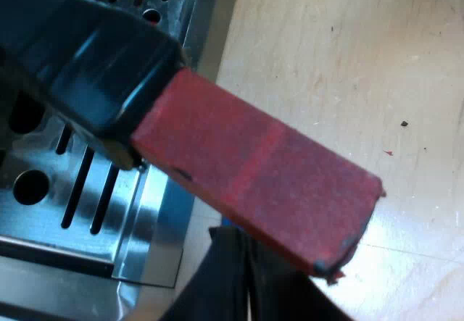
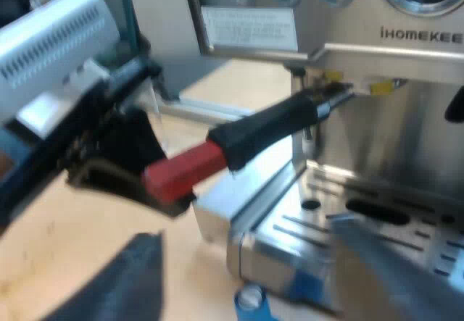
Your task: Put the handle in the coffee machine
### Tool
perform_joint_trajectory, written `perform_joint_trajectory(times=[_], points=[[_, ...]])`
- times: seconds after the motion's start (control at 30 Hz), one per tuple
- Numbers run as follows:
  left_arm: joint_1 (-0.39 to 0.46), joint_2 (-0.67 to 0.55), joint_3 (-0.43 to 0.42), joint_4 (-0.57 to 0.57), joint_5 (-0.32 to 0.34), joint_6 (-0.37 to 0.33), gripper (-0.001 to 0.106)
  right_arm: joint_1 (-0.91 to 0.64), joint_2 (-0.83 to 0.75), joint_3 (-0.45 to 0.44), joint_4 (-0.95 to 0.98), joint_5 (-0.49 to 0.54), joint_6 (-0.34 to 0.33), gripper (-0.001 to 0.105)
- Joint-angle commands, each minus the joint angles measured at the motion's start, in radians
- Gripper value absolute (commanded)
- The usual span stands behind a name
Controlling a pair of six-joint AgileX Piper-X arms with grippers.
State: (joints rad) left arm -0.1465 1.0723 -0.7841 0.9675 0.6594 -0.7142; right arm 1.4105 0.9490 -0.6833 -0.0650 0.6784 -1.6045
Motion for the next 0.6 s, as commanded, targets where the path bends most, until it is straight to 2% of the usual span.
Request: perform_joint_trajectory(times=[0.03, 0.17, 0.3, 0.4, 0.6], points=[[-0.022, -0.015, -0.02, 0.032, 0.061, 0.008, 0.0, 0.002, -0.015, -0.041, 0.085, -0.029, -0.019, 0.07], [-0.022, -0.015, -0.066, 0.032, 0.063, 0.008, 0.0, 0.002, -0.015, -0.095, 0.182, -0.075, -0.016, 0.071], [-0.022, -0.015, -0.105, 0.034, 0.063, 0.008, 0.0, 0.002, -0.015, -0.12, 0.225, -0.075, -0.016, 0.071], [-0.022, -0.015, -0.11, 0.049, 0.089, 0.008, 0.0, 0.002, -0.016, -0.12, 0.224, -0.082, -0.015, 0.071], [-0.051, -0.015, -0.11, 0.076, 0.094, 0.008, 0.0, 0.002, -0.016, -0.12, 0.224, -0.089, -0.015, 0.071]])
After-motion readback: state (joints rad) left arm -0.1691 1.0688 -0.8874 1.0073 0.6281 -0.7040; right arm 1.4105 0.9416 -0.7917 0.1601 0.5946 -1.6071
